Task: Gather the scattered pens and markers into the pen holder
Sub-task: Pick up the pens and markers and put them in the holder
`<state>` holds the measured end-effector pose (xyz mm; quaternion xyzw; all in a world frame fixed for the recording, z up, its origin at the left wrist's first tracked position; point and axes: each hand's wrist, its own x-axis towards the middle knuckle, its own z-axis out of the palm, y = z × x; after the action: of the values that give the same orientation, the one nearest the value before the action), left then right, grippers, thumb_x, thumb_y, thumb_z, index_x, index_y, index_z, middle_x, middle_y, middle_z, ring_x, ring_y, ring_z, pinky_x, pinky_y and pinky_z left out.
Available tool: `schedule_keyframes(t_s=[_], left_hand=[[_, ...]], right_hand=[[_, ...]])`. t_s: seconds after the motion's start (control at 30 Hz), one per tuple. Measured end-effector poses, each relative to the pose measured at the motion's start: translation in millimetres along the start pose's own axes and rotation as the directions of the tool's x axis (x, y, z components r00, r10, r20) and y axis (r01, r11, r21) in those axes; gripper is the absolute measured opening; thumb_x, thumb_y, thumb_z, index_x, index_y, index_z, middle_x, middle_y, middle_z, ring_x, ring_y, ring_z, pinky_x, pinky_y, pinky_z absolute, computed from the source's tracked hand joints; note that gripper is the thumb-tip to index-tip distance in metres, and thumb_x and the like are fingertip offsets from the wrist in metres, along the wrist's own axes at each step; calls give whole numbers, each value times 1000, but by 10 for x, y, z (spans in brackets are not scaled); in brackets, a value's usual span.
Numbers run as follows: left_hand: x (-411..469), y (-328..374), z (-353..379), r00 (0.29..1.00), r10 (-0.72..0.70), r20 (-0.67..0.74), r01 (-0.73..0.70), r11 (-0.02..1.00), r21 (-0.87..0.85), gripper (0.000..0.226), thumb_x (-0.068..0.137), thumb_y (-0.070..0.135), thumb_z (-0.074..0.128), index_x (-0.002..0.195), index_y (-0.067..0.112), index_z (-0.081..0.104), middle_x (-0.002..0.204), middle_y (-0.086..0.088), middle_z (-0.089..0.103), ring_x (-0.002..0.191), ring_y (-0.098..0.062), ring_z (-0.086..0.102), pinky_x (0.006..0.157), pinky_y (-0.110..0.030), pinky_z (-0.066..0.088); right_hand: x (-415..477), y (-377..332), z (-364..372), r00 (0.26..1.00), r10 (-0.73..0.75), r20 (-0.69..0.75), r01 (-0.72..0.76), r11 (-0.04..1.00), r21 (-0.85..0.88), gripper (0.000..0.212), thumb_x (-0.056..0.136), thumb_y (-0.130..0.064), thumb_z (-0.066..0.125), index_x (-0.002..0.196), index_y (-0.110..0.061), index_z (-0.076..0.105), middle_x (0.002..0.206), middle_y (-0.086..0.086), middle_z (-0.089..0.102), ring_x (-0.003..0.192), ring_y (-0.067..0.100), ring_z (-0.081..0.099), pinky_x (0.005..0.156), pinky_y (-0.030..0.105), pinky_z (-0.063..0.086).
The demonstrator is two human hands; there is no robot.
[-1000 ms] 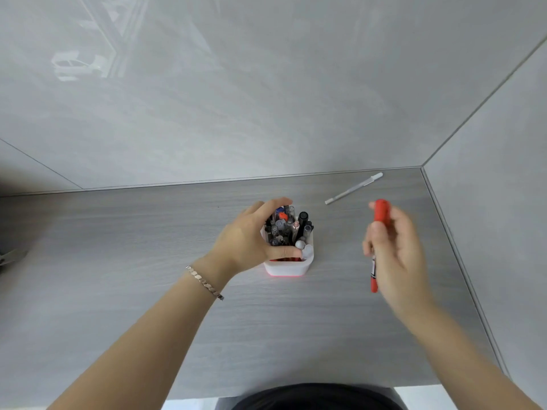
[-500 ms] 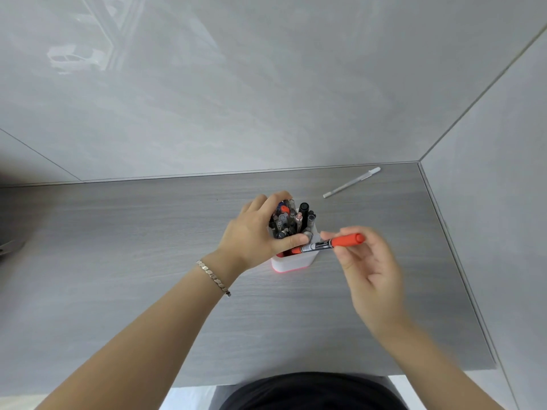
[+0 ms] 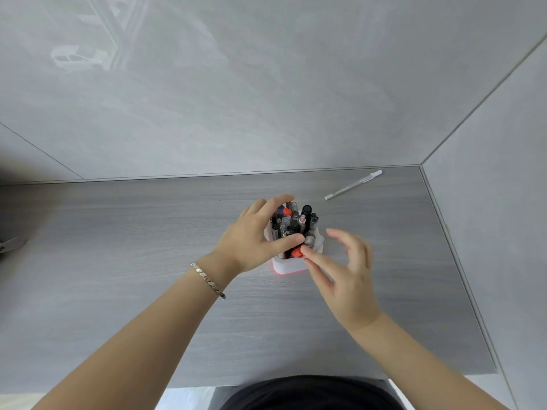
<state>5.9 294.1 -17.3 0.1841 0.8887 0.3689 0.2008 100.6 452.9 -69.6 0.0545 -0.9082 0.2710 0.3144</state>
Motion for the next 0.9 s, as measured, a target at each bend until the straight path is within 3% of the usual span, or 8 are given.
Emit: schedule_keyframes(t_s=[0.13,0.27,0.37,0.43,0.5,0.73,0.83,0.9], left_hand=[[10,13,-7,1000,0,8,1,1000,-11,69,61,72,47,123,49,31,116,10,50,112,-14,44,89,-44,49],[19,13,-10,1000,-18,20,19,999,-27,66,60,72,47,120,50,31,114,17,49,109,-12,42,89,-41,48],[11,13,-1,999,-27,23,28,998,-47,65,59,72,48,118,51,30,111,14,54,106,-15,42,87,-41,48],[12,14,-6,999,-28,26,30,998,-58,66,59,71,49,119,51,30,110,13,55,107,-15,42,87,-41,48],[14,23,-19,999,-29,26,30,998,-57,67,59,71,49,119,51,30,107,18,53,107,-14,43,88,-40,48],[21,10,-4,1000,-23,-12,22,997,-75,61,57,70,52,113,57,32,102,38,43,106,-12,44,90,-38,47],[21,5,4,1000,-19,-13,18,995,-102,60,57,70,52,112,59,30,102,39,42,108,-11,43,92,-32,44],[1,9,9,1000,-23,-21,20,992,-124,57,57,70,52,109,61,30,102,39,41,108,-10,43,89,-24,39]], right_hand=[[150,94,-150,993,-63,102,57,996,64,18,92,-28,48,103,-27,63,116,5,48,106,23,44,97,30,33],[718,622,-200,957,218,191,-231,972,48,26,87,-10,48,106,-6,65,107,13,65,102,21,55,91,26,37],[1093,1167,26,787,433,441,-338,899,-279,48,83,10,42,129,-4,48,136,17,47,125,33,42,104,38,34],[1191,1437,193,655,502,565,-271,853,-445,59,82,11,41,137,-10,38,145,15,33,131,35,33,106,43,33],[1220,1593,294,603,517,608,-156,824,-545,55,83,7,42,135,-12,40,142,15,36,130,34,32,102,43,35],[946,1667,97,723,415,552,-47,827,-560,18,93,-15,48,105,-7,59,112,15,61,110,32,50,90,38,31],[787,1327,-238,689,510,514,-385,859,-337,16,92,-15,52,103,-7,61,101,12,69,93,28,63,81,35,45],[708,988,-546,696,553,458,-573,812,-111,9,86,-10,61,93,-9,67,82,2,69,75,-1,64,75,19,50]])
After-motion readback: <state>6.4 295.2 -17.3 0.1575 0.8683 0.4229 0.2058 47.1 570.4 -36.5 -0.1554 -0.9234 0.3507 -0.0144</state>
